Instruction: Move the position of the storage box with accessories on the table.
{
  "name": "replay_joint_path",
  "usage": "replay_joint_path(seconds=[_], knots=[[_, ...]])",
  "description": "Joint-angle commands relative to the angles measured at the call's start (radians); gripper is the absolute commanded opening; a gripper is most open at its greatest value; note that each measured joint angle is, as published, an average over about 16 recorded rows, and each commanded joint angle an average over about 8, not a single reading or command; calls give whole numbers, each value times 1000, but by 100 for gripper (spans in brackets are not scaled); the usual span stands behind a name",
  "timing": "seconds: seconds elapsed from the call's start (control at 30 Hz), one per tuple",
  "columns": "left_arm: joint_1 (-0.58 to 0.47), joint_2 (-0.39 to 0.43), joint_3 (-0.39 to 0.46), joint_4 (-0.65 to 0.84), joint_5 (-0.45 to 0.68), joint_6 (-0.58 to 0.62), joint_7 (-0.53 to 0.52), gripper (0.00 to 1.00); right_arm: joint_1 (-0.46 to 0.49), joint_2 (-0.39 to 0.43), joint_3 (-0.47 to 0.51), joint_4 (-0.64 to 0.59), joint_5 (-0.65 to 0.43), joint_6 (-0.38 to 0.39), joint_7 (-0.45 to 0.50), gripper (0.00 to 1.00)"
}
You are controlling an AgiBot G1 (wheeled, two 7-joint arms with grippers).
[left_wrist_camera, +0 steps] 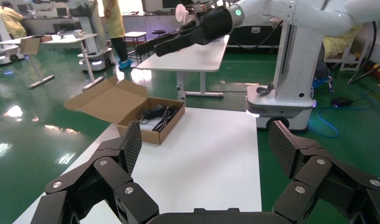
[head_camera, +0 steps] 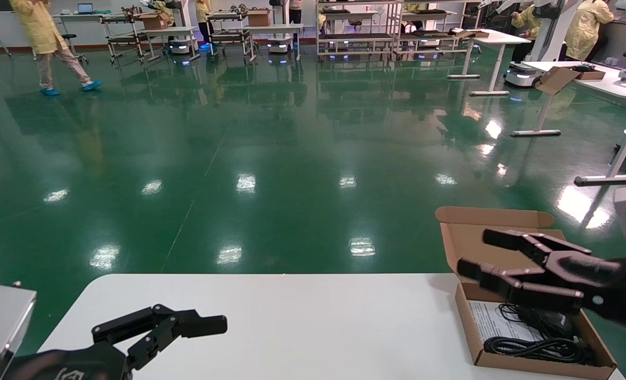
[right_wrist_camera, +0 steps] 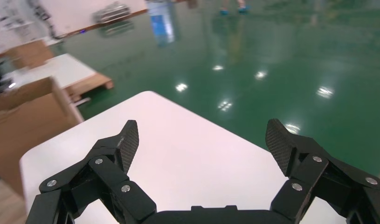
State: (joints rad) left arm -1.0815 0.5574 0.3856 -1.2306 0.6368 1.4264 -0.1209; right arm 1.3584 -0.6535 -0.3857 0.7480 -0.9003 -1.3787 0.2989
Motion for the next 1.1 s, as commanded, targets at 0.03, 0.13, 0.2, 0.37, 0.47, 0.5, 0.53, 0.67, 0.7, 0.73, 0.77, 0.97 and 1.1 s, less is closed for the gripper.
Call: replay_joint_path(seconds=[0.03,0.13,0.2,0.37,0.47,0.5,0.53,0.67,0.7,0.73,0.77,0.97,1.1], knots=[[0,0,0,0,0,0,0,100,-23,3,8,43,14,-9,-9,100],[0,0,0,0,0,0,0,100,-56,8,21,107,34,-23,-22,100],[0,0,0,0,0,0,0,100,-79,12,30,149,47,-33,-31,100],[0,0,0,0,0,0,0,100,-135,20,51,255,81,-56,-53,100],[0,0,0,0,0,0,0,100,-169,25,63,319,101,-70,-66,100],[0,0,0,0,0,0,0,100,-180,27,67,341,108,-74,-71,100],[0,0,0,0,0,0,0,100,-192,29,72,362,115,-79,-75,100],[0,0,0,0,0,0,0,100,-237,35,89,447,142,-98,-93,100],[0,0,0,0,0,0,0,100,-247,37,92,467,148,-102,-97,100],[0,0,0,0,0,0,0,100,-256,38,96,484,153,-106,-100,100],[0,0,0,0,0,0,0,100,-266,40,99,502,159,-109,-104,100],[0,0,0,0,0,0,0,100,-303,45,113,571,181,-125,-116,100],[0,0,0,0,0,0,0,100,-304,46,114,572,183,-125,-116,100]])
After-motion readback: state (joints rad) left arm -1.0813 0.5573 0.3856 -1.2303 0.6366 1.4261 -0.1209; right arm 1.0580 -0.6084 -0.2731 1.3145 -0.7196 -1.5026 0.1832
